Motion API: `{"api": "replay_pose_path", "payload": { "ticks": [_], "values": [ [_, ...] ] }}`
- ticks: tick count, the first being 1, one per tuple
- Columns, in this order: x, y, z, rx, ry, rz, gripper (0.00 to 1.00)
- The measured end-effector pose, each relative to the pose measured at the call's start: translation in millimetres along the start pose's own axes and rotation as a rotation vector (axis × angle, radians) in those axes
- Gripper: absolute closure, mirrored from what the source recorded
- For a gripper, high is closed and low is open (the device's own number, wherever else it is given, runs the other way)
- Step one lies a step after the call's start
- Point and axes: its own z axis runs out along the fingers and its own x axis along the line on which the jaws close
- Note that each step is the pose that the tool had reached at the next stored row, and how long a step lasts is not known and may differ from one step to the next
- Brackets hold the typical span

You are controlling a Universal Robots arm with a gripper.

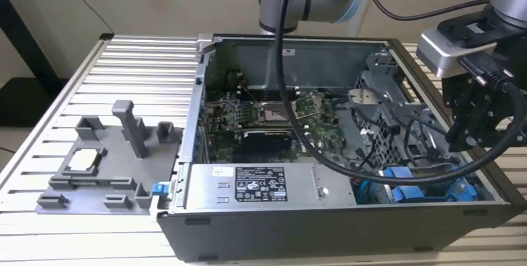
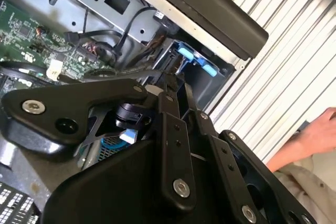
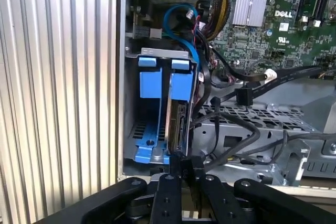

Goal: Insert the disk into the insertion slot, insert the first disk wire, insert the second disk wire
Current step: 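Insert the first disk wire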

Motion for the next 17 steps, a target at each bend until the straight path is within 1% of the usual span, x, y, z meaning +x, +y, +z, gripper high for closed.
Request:
{"api": "replay_pose_path", "payload": {
  "ticks": [6,8,10,11,12,13,17],
  "values": [
    [0.1,0.8,3.9,-0.0125,0.0064,0.041,0.80],
    [0.2,0.9,4.8,-0.0232,0.0063,0.046,0.80],
    [0.2,0.8,5.4,-0.0386,0.0057,0.047,0.80],
    [0.2,0.9,5.8,-0.0444,0.0045,0.049,0.80],
    [0.2,1.0,6.0,-0.0484,0.0018,0.051,0.80],
    [0.2,1.0,6.0,-0.0510,-0.0031,0.054,0.80],
    [0.2,1.0,6.7,-0.0557,-0.0275,0.064,0.80]
  ]
}}
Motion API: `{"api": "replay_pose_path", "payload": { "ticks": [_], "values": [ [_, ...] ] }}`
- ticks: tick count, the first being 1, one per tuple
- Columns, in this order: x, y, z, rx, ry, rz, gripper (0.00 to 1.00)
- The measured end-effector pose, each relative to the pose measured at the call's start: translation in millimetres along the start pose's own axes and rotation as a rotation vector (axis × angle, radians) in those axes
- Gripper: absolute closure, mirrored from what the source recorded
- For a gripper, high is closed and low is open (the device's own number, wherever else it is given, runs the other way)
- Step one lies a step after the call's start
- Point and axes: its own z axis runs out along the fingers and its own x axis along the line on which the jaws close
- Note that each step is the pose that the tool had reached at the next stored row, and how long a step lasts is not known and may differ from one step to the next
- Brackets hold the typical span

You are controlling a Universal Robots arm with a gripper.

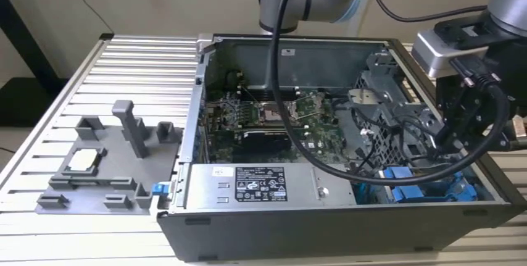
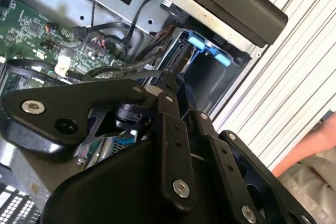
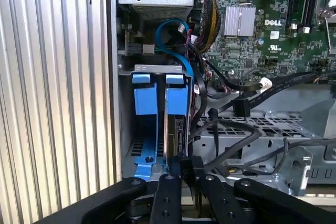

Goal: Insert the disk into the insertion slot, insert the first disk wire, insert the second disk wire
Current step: 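Insert the first disk wire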

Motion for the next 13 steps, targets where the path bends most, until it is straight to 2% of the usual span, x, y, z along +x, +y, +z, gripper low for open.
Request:
{"api": "replay_pose_path", "payload": {
  "ticks": [3,5,10,13],
  "values": [
    [0.1,-0.2,1.2,-0.0027,-0.0145,0.006,0.80],
    [0.4,-1.2,2.3,-0.0070,-0.0191,0.008,0.80],
    [1.8,-12.4,6.3,-0.0444,-0.0196,0.010,0.80],
    [2.4,-19.0,9.4,-0.0634,-0.0199,0.010,0.80]
  ]
}}
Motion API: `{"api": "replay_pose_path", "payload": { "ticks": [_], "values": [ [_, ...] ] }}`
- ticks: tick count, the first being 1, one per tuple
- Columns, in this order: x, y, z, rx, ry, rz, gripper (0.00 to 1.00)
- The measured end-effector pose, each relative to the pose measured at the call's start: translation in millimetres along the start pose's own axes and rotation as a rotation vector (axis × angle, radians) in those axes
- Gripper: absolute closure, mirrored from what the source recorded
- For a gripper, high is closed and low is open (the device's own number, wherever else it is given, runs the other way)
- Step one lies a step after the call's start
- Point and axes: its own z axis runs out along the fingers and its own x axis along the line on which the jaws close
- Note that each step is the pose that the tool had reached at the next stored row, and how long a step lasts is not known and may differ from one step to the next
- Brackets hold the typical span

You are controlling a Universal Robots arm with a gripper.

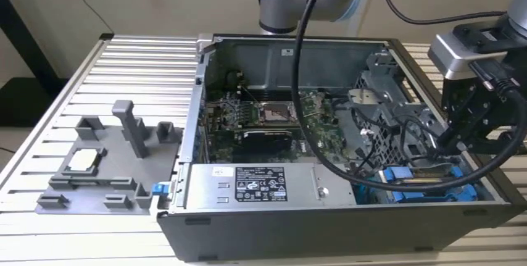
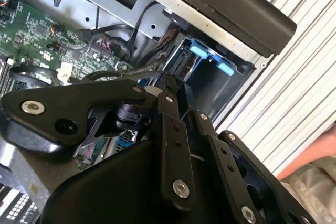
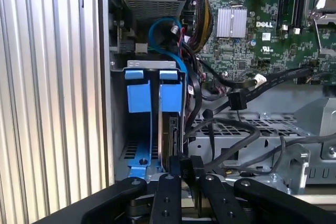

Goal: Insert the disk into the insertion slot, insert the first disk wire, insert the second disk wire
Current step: 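Insert the first disk wire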

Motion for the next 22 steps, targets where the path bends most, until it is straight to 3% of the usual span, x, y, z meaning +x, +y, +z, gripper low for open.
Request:
{"api": "replay_pose_path", "payload": {
  "ticks": [7,11,15,22],
  "values": [
    [2.2,-8.8,6.2,-0.0335,-0.0007,0.002,0.80],
    [3.1,-11.0,10.1,-0.0448,-0.0012,0.003,0.80],
    [3.3,-11.5,13.4,-0.0517,-0.0067,0.005,0.80],
    [4.0,-15.3,21.4,-0.0705,-0.0068,0.006,0.80]
  ]
}}
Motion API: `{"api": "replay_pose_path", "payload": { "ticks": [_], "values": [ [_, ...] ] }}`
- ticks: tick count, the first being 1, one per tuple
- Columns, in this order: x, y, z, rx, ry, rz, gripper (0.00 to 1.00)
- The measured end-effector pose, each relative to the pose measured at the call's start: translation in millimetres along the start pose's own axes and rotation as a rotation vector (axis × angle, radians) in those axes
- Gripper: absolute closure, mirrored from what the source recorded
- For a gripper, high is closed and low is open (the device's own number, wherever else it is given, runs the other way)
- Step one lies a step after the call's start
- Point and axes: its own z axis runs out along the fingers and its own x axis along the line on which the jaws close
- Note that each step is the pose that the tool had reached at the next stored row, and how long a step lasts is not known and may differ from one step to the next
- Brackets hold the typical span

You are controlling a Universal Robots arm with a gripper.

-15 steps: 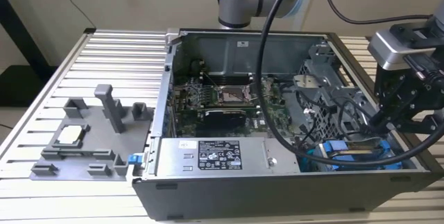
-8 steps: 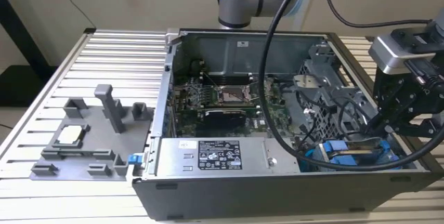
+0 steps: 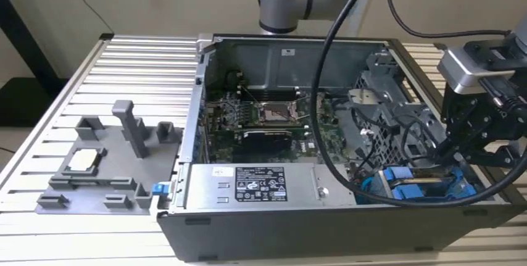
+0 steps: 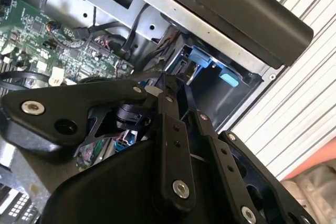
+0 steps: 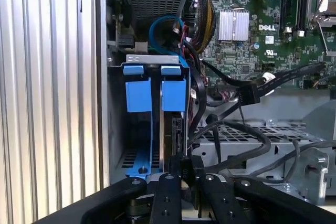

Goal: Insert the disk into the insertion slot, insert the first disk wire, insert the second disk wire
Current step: 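Insert the first disk wire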

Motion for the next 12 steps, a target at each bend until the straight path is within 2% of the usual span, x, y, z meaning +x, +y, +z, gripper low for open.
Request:
{"api": "replay_pose_path", "payload": {
  "ticks": [3,10,12],
  "values": [
    [0.3,-0.8,3.5,-0.0058,-0.0002,0.000,0.80],
    [0.6,-0.7,8.8,-0.0064,-0.0084,0.001,0.80],
    [0.6,-0.7,9.3,-0.0064,-0.0085,0.001,0.80]
  ]
}}
